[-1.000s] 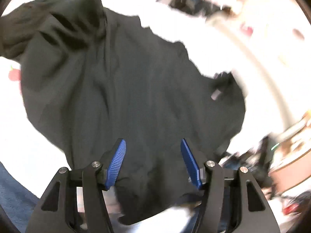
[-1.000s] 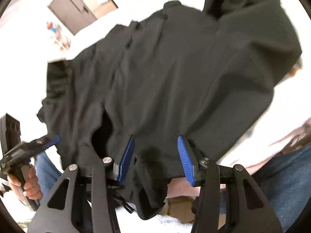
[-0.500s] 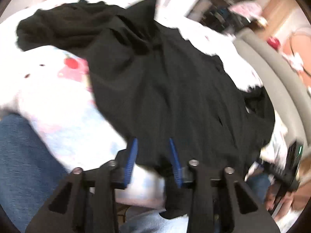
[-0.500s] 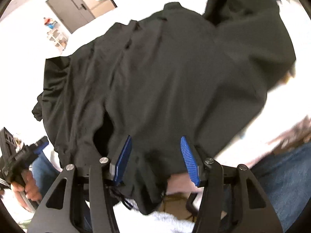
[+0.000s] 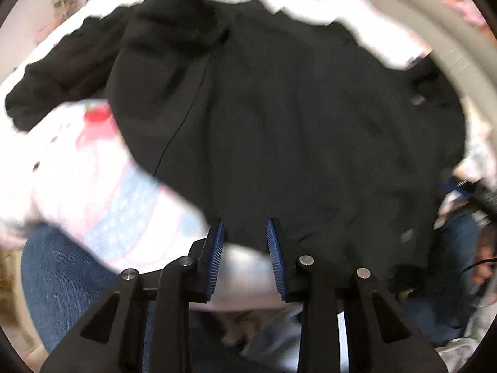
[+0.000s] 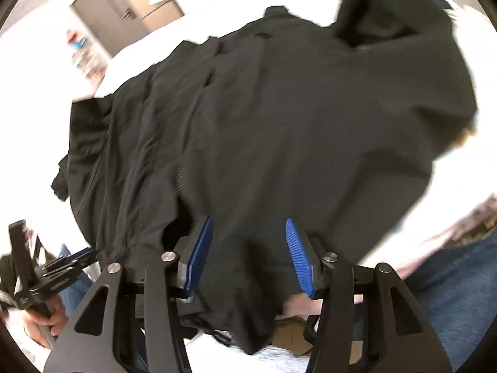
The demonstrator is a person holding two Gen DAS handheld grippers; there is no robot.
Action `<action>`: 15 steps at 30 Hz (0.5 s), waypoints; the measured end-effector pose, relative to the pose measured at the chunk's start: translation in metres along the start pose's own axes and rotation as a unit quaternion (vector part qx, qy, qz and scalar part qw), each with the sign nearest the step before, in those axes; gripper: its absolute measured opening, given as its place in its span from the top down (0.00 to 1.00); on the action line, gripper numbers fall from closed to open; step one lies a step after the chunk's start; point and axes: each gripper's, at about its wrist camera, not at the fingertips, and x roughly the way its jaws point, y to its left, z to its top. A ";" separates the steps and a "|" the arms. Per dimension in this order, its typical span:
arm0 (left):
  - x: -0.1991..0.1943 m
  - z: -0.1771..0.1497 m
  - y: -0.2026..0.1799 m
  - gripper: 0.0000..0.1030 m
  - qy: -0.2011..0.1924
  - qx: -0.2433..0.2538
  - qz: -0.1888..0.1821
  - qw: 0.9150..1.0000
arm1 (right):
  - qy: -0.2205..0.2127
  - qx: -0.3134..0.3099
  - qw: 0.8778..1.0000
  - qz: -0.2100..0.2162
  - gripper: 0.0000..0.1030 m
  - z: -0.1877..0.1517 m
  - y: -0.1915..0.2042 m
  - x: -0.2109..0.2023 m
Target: Fold clothes
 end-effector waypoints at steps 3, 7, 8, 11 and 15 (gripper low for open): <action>-0.001 0.000 -0.011 0.69 0.011 0.015 -0.016 1.000 | 0.009 0.027 0.999 -0.042 0.48 -0.008 -0.019 0.008; 0.017 -0.005 -0.033 0.71 0.047 0.038 -0.029 0.998 | 0.026 0.052 0.997 -0.041 0.53 -0.012 -0.032 0.016; 0.017 -0.002 -0.038 0.71 0.039 0.039 -0.051 0.997 | 0.016 0.051 0.998 -0.038 0.53 -0.010 -0.032 0.010; 0.010 0.015 -0.065 0.69 0.010 0.057 -0.105 0.993 | -0.016 0.052 0.998 -0.031 0.50 -0.004 -0.035 -0.011; 0.034 0.046 -0.109 0.69 0.015 0.096 -0.139 0.985 | -0.051 0.086 0.994 -0.050 0.48 0.010 -0.061 -0.030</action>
